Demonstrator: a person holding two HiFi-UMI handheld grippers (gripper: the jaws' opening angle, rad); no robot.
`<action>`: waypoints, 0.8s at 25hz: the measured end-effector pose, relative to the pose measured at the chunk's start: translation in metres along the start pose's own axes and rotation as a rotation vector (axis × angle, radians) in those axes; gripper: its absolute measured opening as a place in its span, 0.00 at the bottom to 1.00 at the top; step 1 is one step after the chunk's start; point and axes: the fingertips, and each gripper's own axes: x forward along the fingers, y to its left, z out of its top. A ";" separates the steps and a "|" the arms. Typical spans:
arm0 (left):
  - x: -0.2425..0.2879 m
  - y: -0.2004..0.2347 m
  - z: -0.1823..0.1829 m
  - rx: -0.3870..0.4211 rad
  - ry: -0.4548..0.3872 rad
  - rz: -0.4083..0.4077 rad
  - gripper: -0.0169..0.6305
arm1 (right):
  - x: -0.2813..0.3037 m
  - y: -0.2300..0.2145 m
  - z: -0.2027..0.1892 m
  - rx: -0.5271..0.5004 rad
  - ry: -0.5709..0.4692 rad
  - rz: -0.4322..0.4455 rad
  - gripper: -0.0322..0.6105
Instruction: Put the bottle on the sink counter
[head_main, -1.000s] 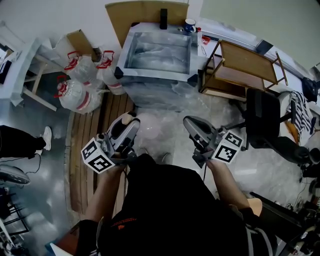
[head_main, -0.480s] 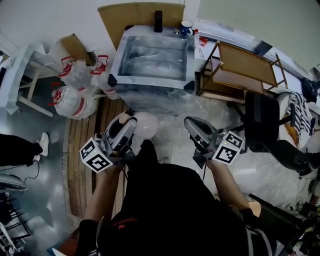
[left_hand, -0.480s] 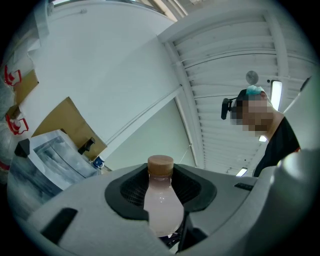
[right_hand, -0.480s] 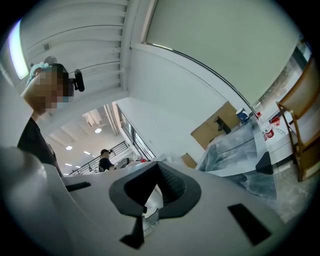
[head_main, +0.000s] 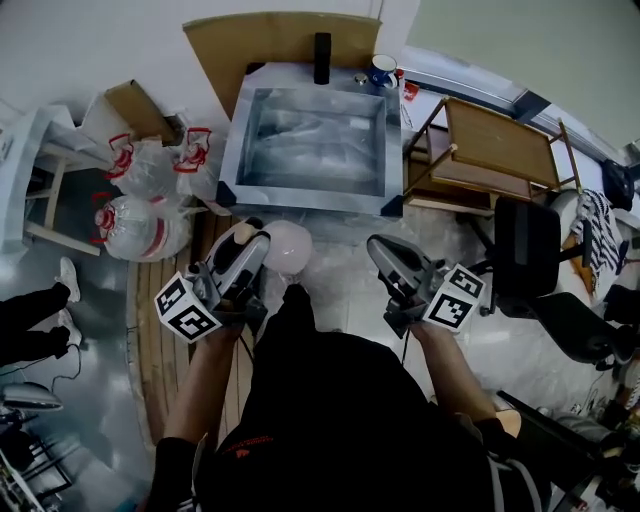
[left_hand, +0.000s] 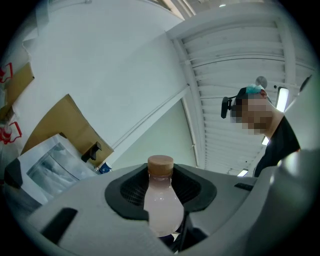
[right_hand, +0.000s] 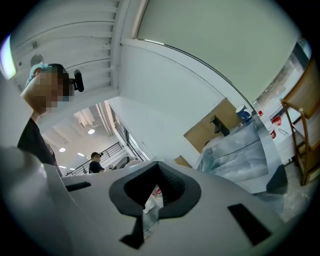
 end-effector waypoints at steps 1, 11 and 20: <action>0.003 0.009 0.006 -0.001 0.004 -0.001 0.24 | 0.010 -0.005 0.004 0.001 -0.001 -0.002 0.05; 0.038 0.124 0.074 -0.024 0.056 -0.003 0.24 | 0.125 -0.059 0.038 0.025 0.002 -0.048 0.05; 0.064 0.199 0.106 -0.064 0.103 -0.028 0.24 | 0.187 -0.096 0.062 0.035 0.006 -0.113 0.05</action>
